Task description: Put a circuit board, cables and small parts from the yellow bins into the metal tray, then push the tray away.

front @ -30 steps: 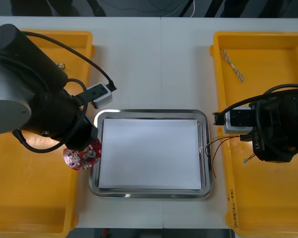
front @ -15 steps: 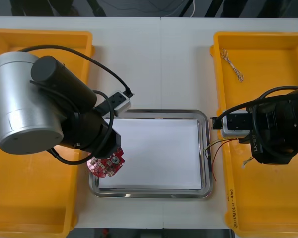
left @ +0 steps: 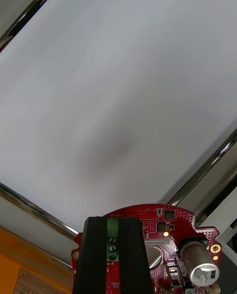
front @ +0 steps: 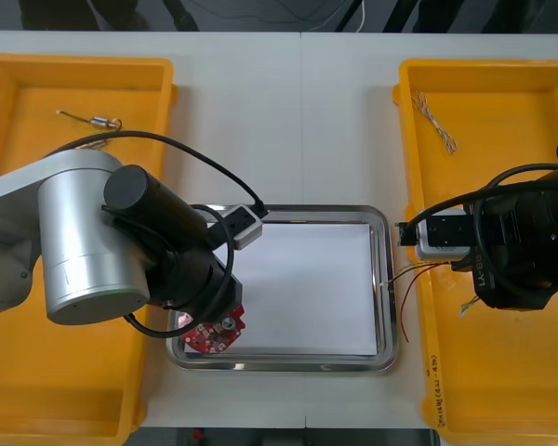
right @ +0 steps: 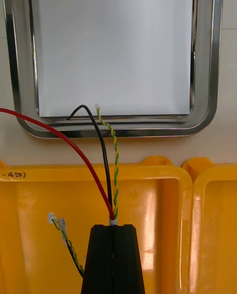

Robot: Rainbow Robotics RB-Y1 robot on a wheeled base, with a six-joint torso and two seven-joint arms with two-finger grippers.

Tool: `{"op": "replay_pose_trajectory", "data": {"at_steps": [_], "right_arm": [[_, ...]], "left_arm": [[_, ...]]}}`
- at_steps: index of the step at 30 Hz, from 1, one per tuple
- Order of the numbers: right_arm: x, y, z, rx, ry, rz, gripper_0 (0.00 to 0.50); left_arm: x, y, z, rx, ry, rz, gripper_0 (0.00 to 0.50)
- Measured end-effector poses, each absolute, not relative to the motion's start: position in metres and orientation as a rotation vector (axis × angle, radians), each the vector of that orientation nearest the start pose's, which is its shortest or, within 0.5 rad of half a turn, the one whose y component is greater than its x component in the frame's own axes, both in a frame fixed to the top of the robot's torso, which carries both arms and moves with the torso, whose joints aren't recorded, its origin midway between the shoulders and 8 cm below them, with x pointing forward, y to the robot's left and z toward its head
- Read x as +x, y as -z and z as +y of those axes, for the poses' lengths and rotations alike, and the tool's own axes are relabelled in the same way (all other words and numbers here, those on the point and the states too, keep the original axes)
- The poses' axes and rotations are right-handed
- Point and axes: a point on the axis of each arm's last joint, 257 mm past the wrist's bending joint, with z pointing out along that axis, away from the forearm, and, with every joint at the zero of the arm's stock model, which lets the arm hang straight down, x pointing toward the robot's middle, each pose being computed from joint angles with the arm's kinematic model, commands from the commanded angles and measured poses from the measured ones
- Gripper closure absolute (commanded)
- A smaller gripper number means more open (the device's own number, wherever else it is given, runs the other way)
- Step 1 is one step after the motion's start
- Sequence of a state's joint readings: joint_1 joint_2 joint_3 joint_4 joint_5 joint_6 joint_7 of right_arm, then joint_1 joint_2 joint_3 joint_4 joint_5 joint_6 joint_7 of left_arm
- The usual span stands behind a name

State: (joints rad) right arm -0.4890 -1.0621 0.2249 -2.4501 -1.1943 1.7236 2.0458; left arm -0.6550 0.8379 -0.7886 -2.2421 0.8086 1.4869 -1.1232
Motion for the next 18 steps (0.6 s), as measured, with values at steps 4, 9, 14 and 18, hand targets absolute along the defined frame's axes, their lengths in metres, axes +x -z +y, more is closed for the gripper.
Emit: {"op": "replay_pose_trajectory", "data": {"at_steps": [4,9,14,18], "right_arm": [[0.338,0.137,-0.197,-1.928,0.210,1.915,0.500],[0.338,0.137,-0.197,-1.928,0.211,1.915,0.500],[0.338,0.137,-0.197,-1.928,0.211,1.915,0.500],[0.338,0.137,-0.197,-1.928,0.211,1.915,0.500]], "left_arm": [[0.369,0.244,0.092,1.064,0.091,2.455,0.500],[0.373,0.258,0.092,1.058,0.091,2.458,0.500],[0.380,0.269,0.092,1.051,0.085,2.445,0.500],[0.382,0.278,0.092,1.052,0.087,2.447,0.500]]}}
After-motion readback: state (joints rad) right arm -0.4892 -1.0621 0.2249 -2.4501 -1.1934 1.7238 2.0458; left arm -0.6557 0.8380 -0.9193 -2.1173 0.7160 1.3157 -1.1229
